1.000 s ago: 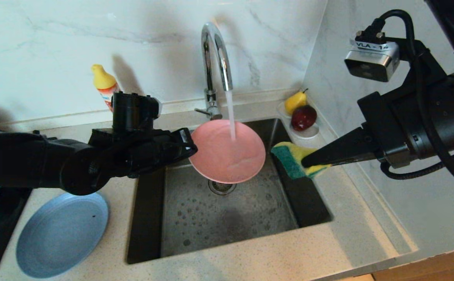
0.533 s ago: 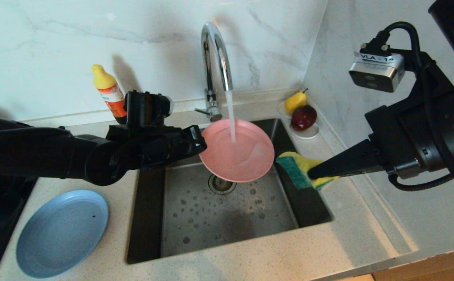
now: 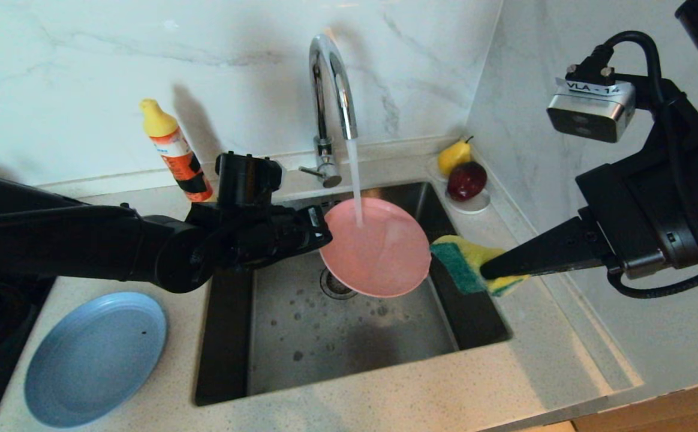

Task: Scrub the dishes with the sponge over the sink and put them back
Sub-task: Rinse the plate

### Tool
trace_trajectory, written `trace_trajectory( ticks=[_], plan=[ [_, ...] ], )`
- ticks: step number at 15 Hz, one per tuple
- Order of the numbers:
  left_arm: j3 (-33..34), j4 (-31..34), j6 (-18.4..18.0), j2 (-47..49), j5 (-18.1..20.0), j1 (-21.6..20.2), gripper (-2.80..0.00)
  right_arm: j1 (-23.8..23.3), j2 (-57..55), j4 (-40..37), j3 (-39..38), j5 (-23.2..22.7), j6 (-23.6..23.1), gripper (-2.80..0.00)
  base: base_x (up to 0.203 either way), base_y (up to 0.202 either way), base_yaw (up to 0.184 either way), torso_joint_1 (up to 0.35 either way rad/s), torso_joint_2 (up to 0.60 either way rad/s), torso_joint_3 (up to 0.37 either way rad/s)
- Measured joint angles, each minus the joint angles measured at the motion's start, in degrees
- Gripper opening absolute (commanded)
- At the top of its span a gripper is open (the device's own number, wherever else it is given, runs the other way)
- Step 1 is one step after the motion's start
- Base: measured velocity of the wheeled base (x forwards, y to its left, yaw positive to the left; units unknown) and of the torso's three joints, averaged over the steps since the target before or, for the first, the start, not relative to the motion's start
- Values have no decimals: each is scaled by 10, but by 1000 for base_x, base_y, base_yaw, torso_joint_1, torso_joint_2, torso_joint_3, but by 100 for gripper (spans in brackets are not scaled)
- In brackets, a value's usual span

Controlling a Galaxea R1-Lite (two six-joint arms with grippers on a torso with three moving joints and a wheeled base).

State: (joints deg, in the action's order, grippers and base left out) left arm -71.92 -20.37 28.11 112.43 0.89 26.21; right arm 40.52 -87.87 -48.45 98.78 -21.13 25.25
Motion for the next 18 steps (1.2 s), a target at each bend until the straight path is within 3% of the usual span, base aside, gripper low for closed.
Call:
trace_trajectory(
  ticks=[4,6,10,18],
  plan=[
    [6,3,-17,-8,-6,-5,-280,1,1,-1,-3,0,0,-280,0,0,0,0,0,0],
    [19,0,-46,-25,-20,-13,-280,2,0,0,-6,0,0,-280,0,0,0,0,0,0],
    [68,-12,-151,-76,-85,-34,-280,11,1,0,-10,0,0,-280,0,0,0,0,0,0],
    [192,-184,-329,-183,-101,-95,-280,11,0,1,-25,1,0,-280,0,0,0,0,0,0]
  ],
)
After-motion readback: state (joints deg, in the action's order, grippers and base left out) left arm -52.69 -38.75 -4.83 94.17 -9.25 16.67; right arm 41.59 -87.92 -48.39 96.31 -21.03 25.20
